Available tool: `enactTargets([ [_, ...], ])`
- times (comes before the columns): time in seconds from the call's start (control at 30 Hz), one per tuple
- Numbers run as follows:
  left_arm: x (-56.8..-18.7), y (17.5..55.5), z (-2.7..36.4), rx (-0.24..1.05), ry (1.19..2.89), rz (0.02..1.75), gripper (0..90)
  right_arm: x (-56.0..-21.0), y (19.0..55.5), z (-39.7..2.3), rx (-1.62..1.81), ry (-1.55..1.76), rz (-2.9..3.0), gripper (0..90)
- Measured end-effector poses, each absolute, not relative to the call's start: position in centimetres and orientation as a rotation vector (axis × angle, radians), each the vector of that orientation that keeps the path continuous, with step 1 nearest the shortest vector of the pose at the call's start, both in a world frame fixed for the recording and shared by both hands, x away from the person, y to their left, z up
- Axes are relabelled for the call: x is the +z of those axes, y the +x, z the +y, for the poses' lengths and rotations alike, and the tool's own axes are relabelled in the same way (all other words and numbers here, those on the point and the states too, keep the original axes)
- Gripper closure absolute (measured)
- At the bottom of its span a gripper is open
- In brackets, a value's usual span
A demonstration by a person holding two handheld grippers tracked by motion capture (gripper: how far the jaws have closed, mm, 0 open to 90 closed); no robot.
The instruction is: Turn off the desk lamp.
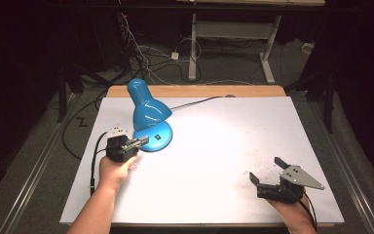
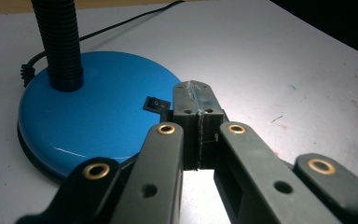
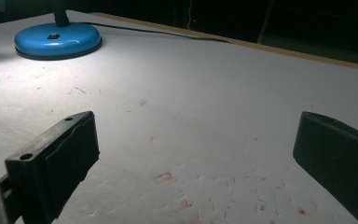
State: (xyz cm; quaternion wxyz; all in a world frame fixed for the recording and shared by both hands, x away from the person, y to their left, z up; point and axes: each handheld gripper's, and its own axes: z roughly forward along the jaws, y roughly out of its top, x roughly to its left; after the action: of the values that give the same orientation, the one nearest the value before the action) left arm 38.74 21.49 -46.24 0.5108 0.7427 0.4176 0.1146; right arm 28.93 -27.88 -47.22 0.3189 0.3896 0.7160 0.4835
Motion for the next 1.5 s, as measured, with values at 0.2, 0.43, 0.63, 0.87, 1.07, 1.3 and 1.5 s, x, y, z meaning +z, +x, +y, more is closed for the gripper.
enactTargets([
  [0.2, -46.5, 39.8, 21.4, 0.269, 1.781, 1.018, 88.1, -47.3, 28.9, -28.0, 1.267, 1.025, 1.881, 0.9],
  [0.43, -47.0, 40.5, 21.3, 0.252, 1.765, 1.039, 88.0, -47.2, 28.9, -28.0, 1.267, 1.025, 1.879, 0.8],
  [0.63, -47.9, 41.3, 21.0, 0.226, 1.742, 1.055, 88.0, -47.3, 28.9, -28.0, 1.265, 1.025, 1.880, 0.8],
  [0.87, -48.5, 42.0, 20.6, 0.200, 1.727, 1.065, 88.1, -47.3, 28.9, -27.9, 1.263, 1.021, 1.884, 0.8],
  [1.07, -48.8, 42.5, 20.3, 0.195, 1.727, 1.071, 88.0, -47.4, 28.9, -27.9, 1.259, 1.023, 1.890, 0.8],
  [1.3, -49.3, 43.0, 19.9, 0.186, 1.727, 1.077, 88.0, -47.4, 29.0, -28.0, 1.261, 1.024, 1.887, 0.8],
  [1.5, -49.4, 43.1, 19.9, 0.191, 1.721, 1.084, 88.1, -47.4, 28.9, -28.0, 1.259, 1.024, 1.886, 0.9],
])
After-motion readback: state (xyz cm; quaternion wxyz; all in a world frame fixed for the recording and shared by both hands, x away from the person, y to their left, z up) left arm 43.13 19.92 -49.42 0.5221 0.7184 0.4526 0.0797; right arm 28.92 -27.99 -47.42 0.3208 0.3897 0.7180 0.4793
